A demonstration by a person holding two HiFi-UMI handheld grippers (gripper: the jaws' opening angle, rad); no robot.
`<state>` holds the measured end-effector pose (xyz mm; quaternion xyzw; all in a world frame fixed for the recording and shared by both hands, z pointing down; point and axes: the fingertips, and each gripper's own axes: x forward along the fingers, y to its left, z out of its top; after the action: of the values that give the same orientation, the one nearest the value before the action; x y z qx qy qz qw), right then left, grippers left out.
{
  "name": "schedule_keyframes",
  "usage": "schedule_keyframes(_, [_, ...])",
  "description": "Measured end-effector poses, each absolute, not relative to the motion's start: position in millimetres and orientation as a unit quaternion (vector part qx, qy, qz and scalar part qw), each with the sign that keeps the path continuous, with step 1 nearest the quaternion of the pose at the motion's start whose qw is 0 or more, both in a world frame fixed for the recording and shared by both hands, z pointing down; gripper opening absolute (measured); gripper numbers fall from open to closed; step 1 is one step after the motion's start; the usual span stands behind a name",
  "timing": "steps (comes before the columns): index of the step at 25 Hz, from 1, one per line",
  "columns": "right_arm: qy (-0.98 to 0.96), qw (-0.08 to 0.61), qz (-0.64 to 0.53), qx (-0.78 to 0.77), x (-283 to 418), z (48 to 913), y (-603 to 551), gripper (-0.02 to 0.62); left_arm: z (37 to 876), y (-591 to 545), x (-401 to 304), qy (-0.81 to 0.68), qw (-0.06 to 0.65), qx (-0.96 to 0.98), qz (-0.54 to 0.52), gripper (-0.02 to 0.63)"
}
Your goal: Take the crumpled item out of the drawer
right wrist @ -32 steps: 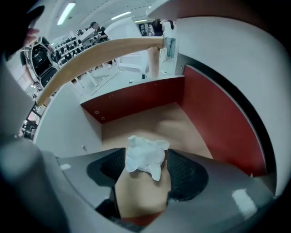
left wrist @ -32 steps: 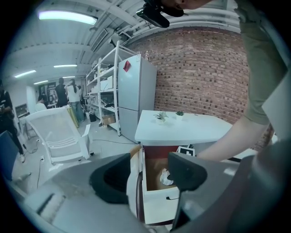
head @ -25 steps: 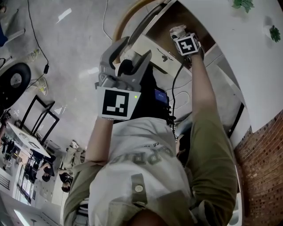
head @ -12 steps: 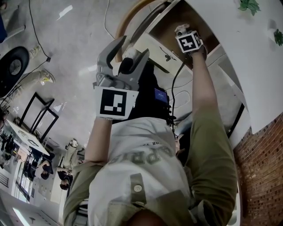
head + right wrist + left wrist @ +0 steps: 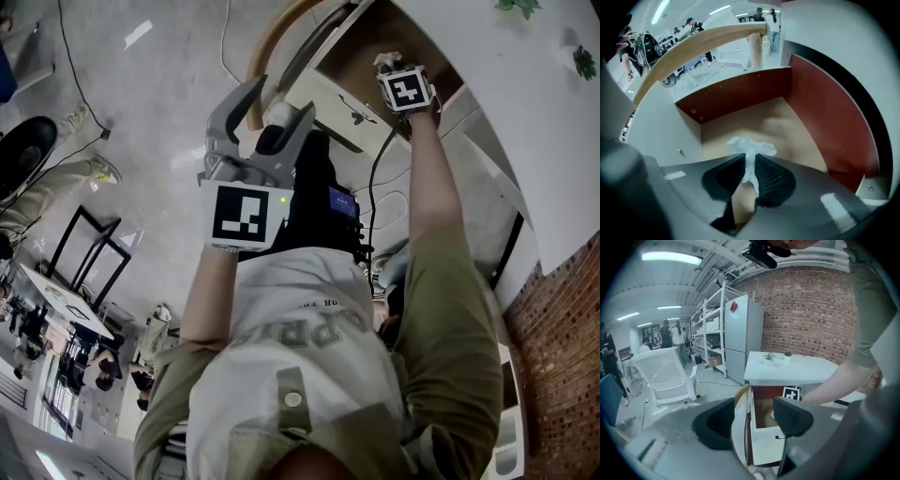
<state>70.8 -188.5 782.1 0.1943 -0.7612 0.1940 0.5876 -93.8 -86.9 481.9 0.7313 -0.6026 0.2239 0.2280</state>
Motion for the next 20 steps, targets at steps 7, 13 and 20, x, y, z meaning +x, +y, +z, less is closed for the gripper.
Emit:
schedule_keyframes(7, [-0.772, 0.564, 0.190, 0.224, 82, 742, -193, 0.067, 465, -86, -93, -0.591, 0.205, 0.748, 0.221, 0.272])
schedule_keyframes(13, [-0.795, 0.513, 0.184, 0.267, 82, 677, -193, 0.067, 435, -87, -99, -0.582, 0.170, 0.765, 0.215, 0.272])
schedule_keyframes(20, [-0.819, 0.421, 0.171, 0.351, 92, 566, -185, 0.067, 382, -95, -93, -0.567, 0.125, 0.793, 0.186, 0.272])
